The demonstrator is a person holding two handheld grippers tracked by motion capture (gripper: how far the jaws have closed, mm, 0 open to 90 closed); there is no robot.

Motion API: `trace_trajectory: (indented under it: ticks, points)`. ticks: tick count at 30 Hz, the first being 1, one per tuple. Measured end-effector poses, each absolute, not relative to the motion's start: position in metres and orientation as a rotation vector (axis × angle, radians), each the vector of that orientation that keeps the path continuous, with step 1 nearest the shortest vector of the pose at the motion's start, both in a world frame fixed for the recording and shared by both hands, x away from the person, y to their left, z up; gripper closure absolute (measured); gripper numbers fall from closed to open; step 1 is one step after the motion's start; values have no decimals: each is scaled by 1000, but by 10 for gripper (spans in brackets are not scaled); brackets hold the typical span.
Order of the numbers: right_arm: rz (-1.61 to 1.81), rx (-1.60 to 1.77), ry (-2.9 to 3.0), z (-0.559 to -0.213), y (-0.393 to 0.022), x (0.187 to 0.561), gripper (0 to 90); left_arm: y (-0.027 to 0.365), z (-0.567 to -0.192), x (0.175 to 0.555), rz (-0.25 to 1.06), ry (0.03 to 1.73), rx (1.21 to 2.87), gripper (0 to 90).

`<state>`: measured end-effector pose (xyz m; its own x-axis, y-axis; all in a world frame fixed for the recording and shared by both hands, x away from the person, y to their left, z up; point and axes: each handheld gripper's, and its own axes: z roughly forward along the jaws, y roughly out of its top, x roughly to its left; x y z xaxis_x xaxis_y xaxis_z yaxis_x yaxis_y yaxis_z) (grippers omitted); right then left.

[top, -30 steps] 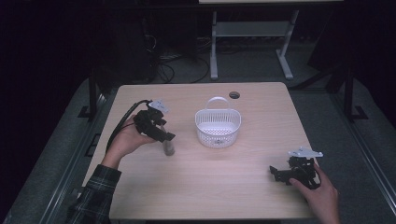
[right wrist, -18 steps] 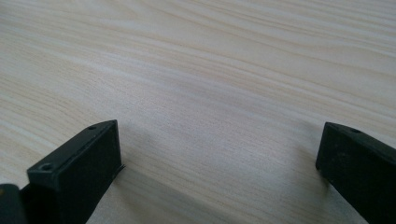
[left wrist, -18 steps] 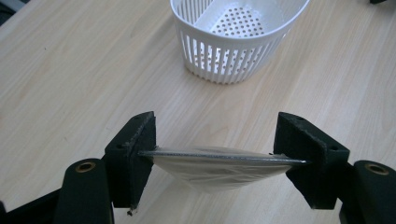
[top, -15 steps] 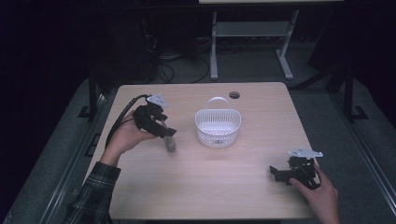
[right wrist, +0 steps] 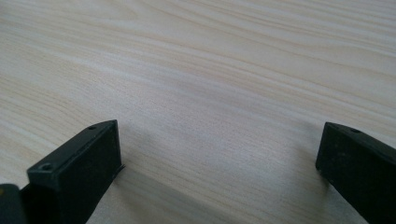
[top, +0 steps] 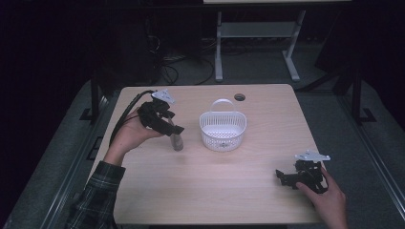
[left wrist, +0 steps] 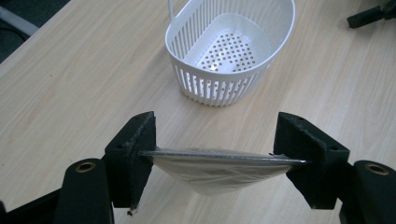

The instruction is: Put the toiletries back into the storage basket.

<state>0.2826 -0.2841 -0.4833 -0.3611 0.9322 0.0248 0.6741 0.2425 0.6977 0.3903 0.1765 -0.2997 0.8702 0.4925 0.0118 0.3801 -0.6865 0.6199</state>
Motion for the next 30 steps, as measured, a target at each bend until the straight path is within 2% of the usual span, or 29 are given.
trace_trajectory:
  ticks: [30]
  points:
    - [886,1472,2125,-483,-284,283,0,156,-266,396,242,557,2389,295]
